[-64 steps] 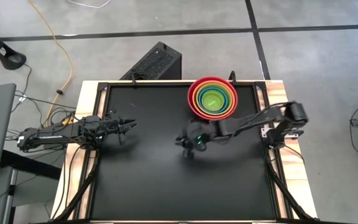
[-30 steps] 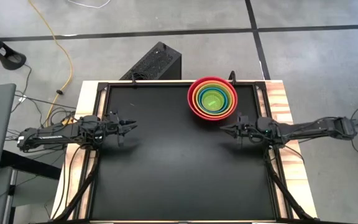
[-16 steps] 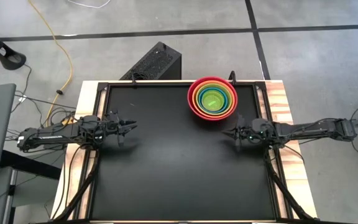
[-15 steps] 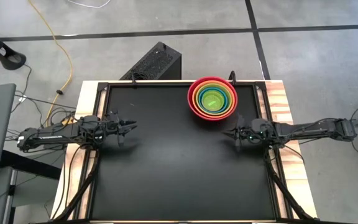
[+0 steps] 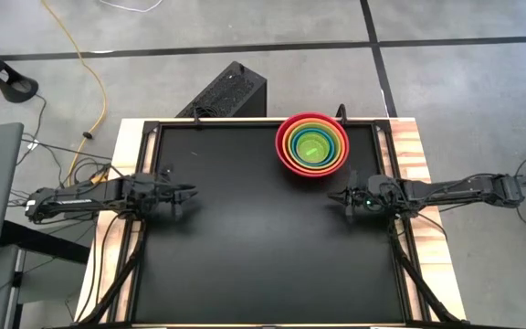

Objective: Nest bowls inside each other
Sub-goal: Return to Home Position

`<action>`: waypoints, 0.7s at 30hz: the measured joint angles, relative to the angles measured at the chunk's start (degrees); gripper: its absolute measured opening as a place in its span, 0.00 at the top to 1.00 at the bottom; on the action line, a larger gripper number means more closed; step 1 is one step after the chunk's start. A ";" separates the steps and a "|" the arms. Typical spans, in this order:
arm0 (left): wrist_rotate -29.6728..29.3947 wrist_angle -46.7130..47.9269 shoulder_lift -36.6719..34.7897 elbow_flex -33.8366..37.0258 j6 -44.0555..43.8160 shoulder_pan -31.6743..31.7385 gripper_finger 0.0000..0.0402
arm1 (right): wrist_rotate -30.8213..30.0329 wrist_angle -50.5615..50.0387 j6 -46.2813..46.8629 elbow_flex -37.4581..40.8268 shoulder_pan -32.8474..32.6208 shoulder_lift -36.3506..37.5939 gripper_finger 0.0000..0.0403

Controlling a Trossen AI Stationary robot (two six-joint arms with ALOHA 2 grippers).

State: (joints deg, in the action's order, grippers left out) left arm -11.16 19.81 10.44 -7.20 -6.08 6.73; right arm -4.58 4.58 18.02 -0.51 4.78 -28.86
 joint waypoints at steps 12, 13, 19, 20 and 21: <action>0.37 3.28 0.04 0.00 0.03 0.01 0.78 | 0.02 0.09 0.00 0.00 0.00 0.00 0.97; 0.35 3.28 0.04 0.00 0.01 0.01 0.78 | 0.02 0.09 0.00 0.00 0.00 0.00 0.97; 0.25 3.28 0.04 0.00 0.02 0.00 0.78 | 0.07 0.09 0.00 0.00 0.00 0.00 0.97; 0.24 3.28 0.04 0.00 0.02 0.01 0.78 | 0.07 0.09 0.00 0.00 0.00 0.00 0.97; 0.24 3.28 0.04 0.00 0.01 0.01 0.78 | 0.07 0.09 0.02 0.00 0.00 0.00 0.97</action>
